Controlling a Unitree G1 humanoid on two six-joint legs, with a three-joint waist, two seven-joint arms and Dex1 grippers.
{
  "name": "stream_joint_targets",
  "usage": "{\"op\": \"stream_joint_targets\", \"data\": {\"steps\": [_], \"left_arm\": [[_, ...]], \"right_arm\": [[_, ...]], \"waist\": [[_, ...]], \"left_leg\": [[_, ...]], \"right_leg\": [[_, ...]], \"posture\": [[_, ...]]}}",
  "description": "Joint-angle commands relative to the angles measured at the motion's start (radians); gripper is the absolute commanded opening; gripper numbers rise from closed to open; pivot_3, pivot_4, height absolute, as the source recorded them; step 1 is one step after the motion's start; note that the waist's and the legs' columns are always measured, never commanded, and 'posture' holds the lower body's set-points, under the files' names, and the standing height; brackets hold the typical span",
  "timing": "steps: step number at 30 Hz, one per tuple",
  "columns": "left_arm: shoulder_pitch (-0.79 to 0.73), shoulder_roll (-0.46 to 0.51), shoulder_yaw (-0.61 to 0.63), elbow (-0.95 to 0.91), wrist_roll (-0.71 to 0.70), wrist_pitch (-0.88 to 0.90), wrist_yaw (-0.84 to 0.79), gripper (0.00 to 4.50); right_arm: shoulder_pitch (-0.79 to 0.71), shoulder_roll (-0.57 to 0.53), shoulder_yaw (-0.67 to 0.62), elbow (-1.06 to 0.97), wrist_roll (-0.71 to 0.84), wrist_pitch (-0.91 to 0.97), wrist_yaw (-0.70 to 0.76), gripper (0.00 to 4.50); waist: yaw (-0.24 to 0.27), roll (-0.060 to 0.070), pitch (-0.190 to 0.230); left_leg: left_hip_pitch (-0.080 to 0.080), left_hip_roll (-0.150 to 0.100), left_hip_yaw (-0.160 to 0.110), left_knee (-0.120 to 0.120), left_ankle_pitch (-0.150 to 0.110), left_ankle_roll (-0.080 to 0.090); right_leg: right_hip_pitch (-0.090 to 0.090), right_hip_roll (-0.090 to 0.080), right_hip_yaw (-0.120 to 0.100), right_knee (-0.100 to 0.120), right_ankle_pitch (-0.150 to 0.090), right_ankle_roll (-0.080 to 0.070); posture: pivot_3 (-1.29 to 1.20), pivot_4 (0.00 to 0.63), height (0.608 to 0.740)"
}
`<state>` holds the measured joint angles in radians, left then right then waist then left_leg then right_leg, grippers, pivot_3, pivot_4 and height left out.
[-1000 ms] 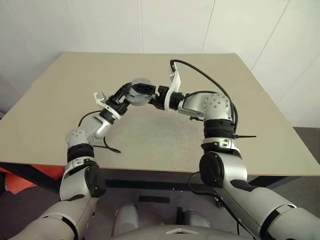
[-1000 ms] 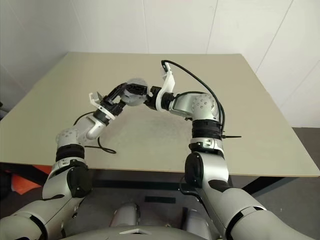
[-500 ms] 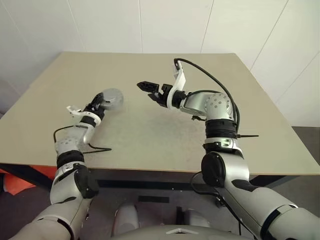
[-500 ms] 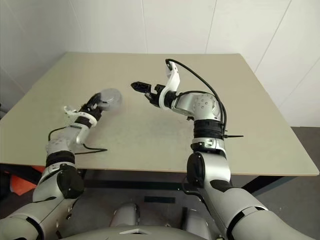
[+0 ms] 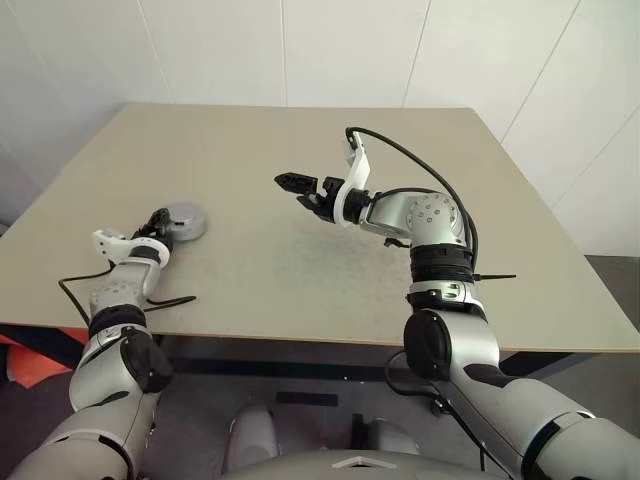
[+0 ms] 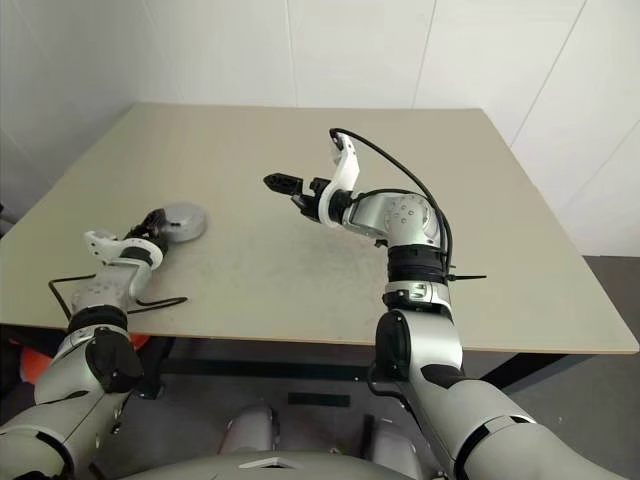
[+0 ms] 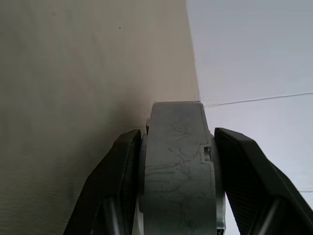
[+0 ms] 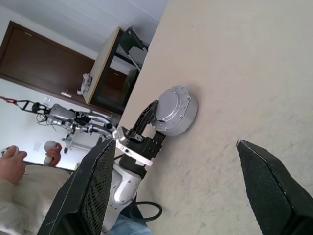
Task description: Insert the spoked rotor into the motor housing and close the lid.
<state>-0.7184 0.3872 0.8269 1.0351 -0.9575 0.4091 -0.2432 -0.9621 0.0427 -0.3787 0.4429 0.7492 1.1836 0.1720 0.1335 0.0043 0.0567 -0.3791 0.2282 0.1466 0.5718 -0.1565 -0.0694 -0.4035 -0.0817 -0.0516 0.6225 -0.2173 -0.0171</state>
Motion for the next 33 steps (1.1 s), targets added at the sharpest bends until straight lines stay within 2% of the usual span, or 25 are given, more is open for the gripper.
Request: {"op": "stream_joint_targets", "data": {"steps": [1, 2, 6, 9, 17, 18, 20, 22, 24, 26, 27, 29, 31, 33], "left_arm": [[-0.045, 0.046, 0.021, 0.007, 0.012, -0.06, 0.01, 2.06], [-0.045, 0.05, 0.022, 0.014, 0.017, -0.071, 0.011, 2.06], [-0.039, 0.076, 0.008, 0.028, 0.061, -0.136, 0.014, 3.42], [-0.044, 0.13, 0.031, 0.057, 0.074, -0.207, 0.045, 4.44], [-0.099, 0.331, 0.039, 0.128, 0.125, -0.318, 0.02, 4.47], [-0.114, 0.349, 0.029, 0.131, 0.139, -0.332, 0.016, 4.47], [-0.17, 0.386, -0.033, 0.116, 0.217, -0.406, 0.013, 4.47], [-0.209, 0.402, -0.077, 0.108, 0.277, -0.463, 0.011, 4.47], [-0.294, 0.404, -0.139, 0.094, 0.343, -0.519, 0.014, 4.47], [-0.379, 0.391, -0.181, 0.074, 0.368, -0.525, -0.043, 4.47], [-0.4, 0.385, -0.188, 0.071, 0.368, -0.518, -0.072, 4.47], [-0.418, 0.33, -0.25, 0.021, 0.375, -0.459, -0.234, 4.47], [-0.393, 0.256, -0.332, -0.042, 0.401, -0.404, -0.35, 4.47], [-0.364, 0.209, -0.371, -0.091, 0.411, -0.366, -0.399, 4.47]], "right_arm": [[-0.007, -0.003, 0.006, -0.035, 0.011, -0.014, 0.009, 4.45], [-0.007, -0.003, 0.007, -0.034, 0.011, -0.013, 0.009, 4.45], [-0.005, -0.008, 0.016, -0.028, 0.003, -0.015, 0.013, 4.5], [-0.002, -0.015, 0.024, -0.017, -0.005, -0.014, 0.015, 4.5], [0.008, -0.04, 0.086, -0.015, -0.044, -0.064, 0.068, 4.5], [0.014, -0.046, 0.113, -0.029, -0.065, -0.101, 0.094, 4.5], [0.044, -0.085, 0.23, -0.086, -0.183, -0.298, 0.177, 4.5], [0.063, -0.107, 0.295, -0.109, -0.263, -0.443, 0.217, 4.5], [0.065, -0.161, 0.361, -0.082, -0.432, -0.741, 0.193, 4.5], [0.037, -0.195, 0.342, -0.025, -0.498, -0.914, 0.154, 4.5], [0.028, -0.198, 0.324, -0.005, -0.496, -0.947, 0.154, 4.5], [0.019, -0.23, 0.286, 0.001, -0.468, -0.969, 0.194, 4.5], [0.029, -0.276, 0.256, -0.015, -0.411, -0.932, 0.291, 4.5], [0.042, -0.306, 0.247, -0.027, -0.39, -0.909, 0.347, 4.5]], "waist": [[0.0, 0.0, 0.0], [-0.002, 0.0, 0.0], [-0.007, 0.0, 0.0], [-0.014, 0.0, 0.0], [-0.002, -0.001, 0.0], [0.002, -0.001, 0.0], [0.011, -0.001, 0.0], [0.02, -0.003, 0.001], [0.026, -0.006, 0.003], [0.029, -0.008, 0.003], [0.028, -0.008, 0.003], [0.022, -0.008, 0.004], [0.022, -0.007, 0.004], [0.018, -0.005, 0.005]], "left_leg": [[0.0, 0.0, 0.0, 0.0, 0.0, 0.0], [0.001, 0.0, 0.0, 0.0, 0.0, 0.0], [0.003, 0.001, 0.0, 0.0, 0.0, -0.001], [0.005, 0.001, 0.0, -0.001, 0.001, -0.001], [0.006, 0.006, 0.001, -0.001, 0.001, -0.002], [0.006, 0.006, 0.001, -0.001, 0.001, -0.002], [0.007, 0.006, 0.001, -0.001, 0.001, -0.002], [0.007, 0.007, 0.0, 0.0, 0.001, -0.003], [0.007, 0.007, 0.0, 0.001, 0.002, -0.003], [0.007, 0.007, 0.001, 0.002, 0.003, -0.005], [0.007, 0.007, 0.001, 0.002, 0.003, -0.005], [0.008, 0.006, 0.001, 0.003, 0.002, -0.005], [0.011, 0.004, 0.002, 0.003, 0.002, -0.004], [0.011, 0.003, 0.002, 0.003, 0.001, -0.003]], "right_leg": [[0.0, 0.0, 0.0, 0.0, 0.0, 0.0], [0.0, 0.0, 0.0, 0.0, 0.0, 0.0], [0.001, 0.0, 0.0, 0.001, 0.0, 0.0], [0.002, 0.001, 0.0, 0.001, 0.0, 0.0], [0.003, 0.005, 0.0, 0.001, 0.0, -0.001], [0.004, 0.005, 0.0, 0.001, 0.0, -0.001], [0.005, 0.005, 0.0, 0.001, -0.002, -0.004], [0.006, 0.004, -0.001, 0.001, -0.003, -0.005], [0.008, 0.004, -0.001, 0.001, -0.004, -0.002], [0.009, 0.003, -0.002, 0.001, -0.006, 0.001], [0.009, 0.002, -0.002, 0.001, -0.006, 0.001], [0.01, 0.001, -0.001, 0.001, -0.006, 0.001], [0.013, 0.0, -0.001, 0.001, -0.003, -0.005], [0.014, -0.002, -0.001, 0.002, -0.002, -0.006]], "posture": [[0.0, 0.0, 0.74], [0.0, 0.0, 0.74], [0.0, 0.0, 0.74], [0.0, 0.0, 0.74], [0.0, 0.0, 0.74], [0.0, 0.0, 0.74], [0.0, 0.0, 0.74], [0.0, 0.0, 0.74], [0.0, 0.0, 0.74], [0.0, 0.0, 0.74], [0.0, 0.0, 0.74], [0.0, 0.0, 0.74], [0.0, 0.0, 0.74], [0.0, 0.0, 0.74]]}}
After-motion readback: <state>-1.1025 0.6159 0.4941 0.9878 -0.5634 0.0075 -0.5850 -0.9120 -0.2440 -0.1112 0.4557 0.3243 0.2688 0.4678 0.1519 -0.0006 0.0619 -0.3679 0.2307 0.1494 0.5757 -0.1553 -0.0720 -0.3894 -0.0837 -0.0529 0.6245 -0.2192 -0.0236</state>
